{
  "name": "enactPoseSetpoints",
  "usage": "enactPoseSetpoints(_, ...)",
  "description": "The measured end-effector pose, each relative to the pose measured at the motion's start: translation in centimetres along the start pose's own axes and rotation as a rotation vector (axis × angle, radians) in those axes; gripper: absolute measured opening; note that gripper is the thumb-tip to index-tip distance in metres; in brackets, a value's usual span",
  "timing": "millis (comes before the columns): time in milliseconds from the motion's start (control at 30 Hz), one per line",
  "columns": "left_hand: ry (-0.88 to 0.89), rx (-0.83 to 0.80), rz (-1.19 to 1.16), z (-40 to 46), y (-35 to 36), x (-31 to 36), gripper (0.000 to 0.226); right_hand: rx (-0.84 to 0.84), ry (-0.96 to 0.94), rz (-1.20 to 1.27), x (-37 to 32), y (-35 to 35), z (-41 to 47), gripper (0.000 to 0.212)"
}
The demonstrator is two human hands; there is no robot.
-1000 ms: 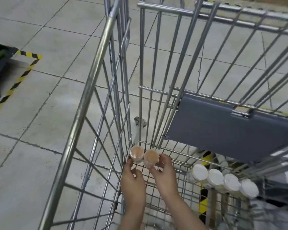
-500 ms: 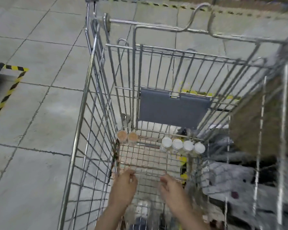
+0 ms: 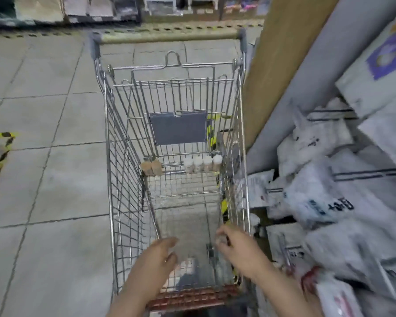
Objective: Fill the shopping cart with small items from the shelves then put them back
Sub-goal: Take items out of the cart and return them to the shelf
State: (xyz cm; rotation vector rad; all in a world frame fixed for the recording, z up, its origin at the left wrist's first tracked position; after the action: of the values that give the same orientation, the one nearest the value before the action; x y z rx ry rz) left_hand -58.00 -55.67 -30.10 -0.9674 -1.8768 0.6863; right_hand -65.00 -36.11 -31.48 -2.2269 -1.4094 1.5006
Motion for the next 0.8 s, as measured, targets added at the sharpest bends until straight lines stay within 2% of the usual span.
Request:
enactPoseSetpoints(167, 0.023, 0.025, -0.106, -4.6, -3.3, 0.5, 0.028, 0.095, -0.028, 0.091, -1.5, -1.6, -7.6, 0.026)
enactPoseSetpoints(333, 0.176, -0.028, -0.012, -5.9, -4.9, 2.6, 0.029, 0.318, 0.055, 0.237, -0.3, -2.4, -16.4, 0.02)
enactPoseSetpoints(467, 0.38, -0.122, 0.077, -6.4, -4.4, 6.2, 0.029, 0.553, 0.199, 0.337, 1.6, -0.5, -24.4, 0.011)
enactPoseSetpoints(567, 0.561, -0.181, 0.137, -8.2, -2.5, 10.4, 0.027, 0.702, 0.303, 0.405, 3.6, 2.7, -30.2, 0.021)
enactPoseSetpoints(700, 0.833, -0.285, 0.24, -13.5, 1.9, 16.5, 0.023, 0.863, 0.421, 0.476, 5.1, 6.9, -38.4, 0.016)
enactPoseSetpoints(800, 0.972, -0.396, 0.263, -19.1, 5.7, 20.2, 0.023, 0.974, 0.518, 0.552, 6.3, 9.8, -44.9, 0.022)
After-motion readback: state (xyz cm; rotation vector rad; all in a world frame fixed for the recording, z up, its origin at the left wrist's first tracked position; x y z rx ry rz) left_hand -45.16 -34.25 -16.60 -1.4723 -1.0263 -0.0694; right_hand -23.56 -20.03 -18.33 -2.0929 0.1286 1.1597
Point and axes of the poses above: each hand's wrist, its own z-axis towards the middle knuckle, its own y-axis out of the palm, x = y × z, the point moved 4 cm from there along z, towards the middle knuckle, and after that the axes turned 9 degrees about z, right-handed, at the moved point
